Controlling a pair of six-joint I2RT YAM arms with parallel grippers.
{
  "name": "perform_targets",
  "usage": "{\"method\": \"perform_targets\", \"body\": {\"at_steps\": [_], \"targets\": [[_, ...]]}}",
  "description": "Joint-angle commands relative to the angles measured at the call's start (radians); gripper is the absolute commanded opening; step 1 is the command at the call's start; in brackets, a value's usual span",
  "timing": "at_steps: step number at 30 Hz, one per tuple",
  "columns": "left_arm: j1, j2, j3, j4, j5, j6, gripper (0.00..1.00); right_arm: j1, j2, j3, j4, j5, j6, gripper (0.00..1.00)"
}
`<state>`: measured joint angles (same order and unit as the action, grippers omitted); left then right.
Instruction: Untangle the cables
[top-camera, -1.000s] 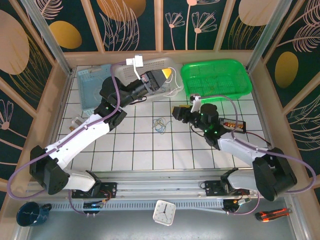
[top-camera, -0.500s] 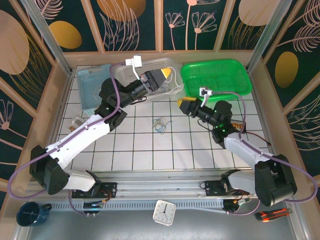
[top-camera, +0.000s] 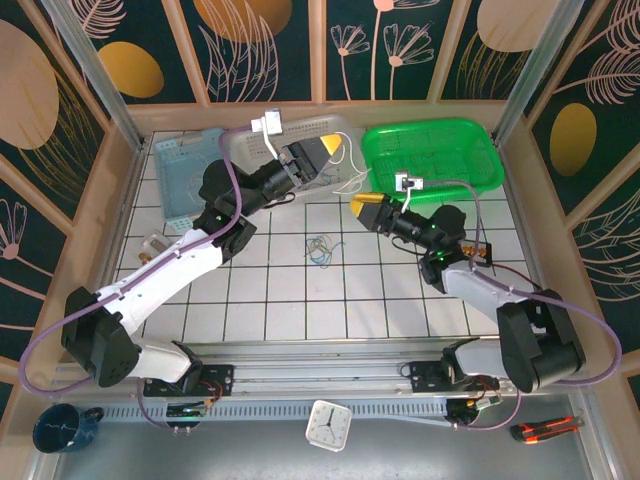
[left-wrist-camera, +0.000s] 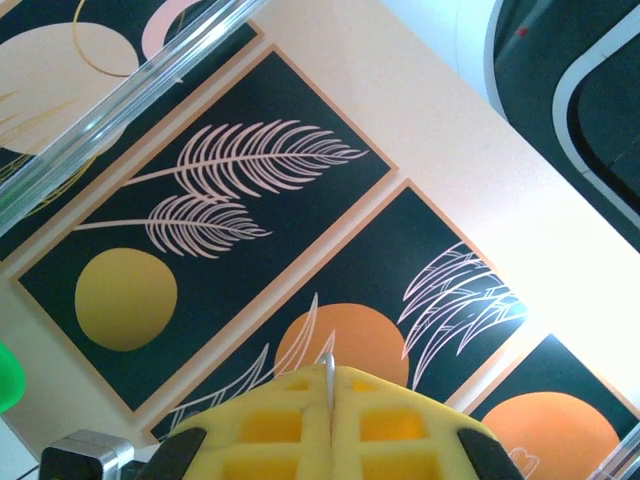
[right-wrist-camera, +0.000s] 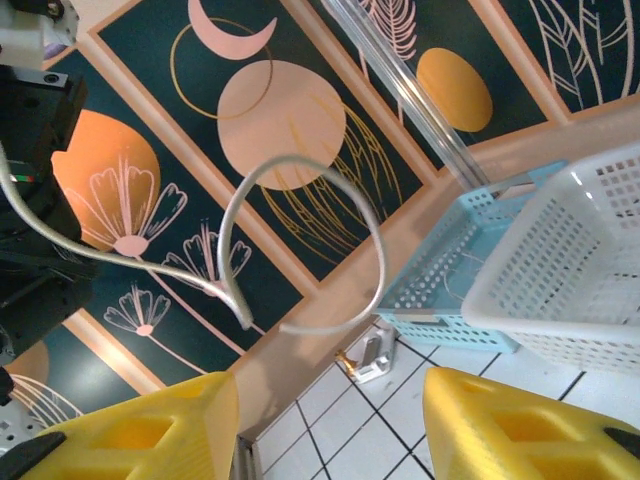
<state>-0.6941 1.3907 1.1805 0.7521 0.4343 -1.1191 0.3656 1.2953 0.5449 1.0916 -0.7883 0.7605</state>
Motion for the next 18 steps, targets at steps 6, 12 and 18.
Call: {"method": "perform_targets", "body": {"at_steps": [6, 12, 18], "targets": [[-0.006, 0.007, -0.015, 0.088, 0.004, -0.039, 0.00, -0.009, 0.055, 0.048, 0.138, -0.038, 0.067, 0.49], [-0.007, 0.011, -0.018, 0.100, 0.006, -0.049, 0.00, -0.009, 0.107, 0.071, 0.215, -0.045, 0.121, 0.48], [-0.007, 0.013, -0.027, 0.125, 0.009, -0.067, 0.00, -0.009, 0.168, 0.088, 0.312, -0.051, 0.195, 0.45]]}}
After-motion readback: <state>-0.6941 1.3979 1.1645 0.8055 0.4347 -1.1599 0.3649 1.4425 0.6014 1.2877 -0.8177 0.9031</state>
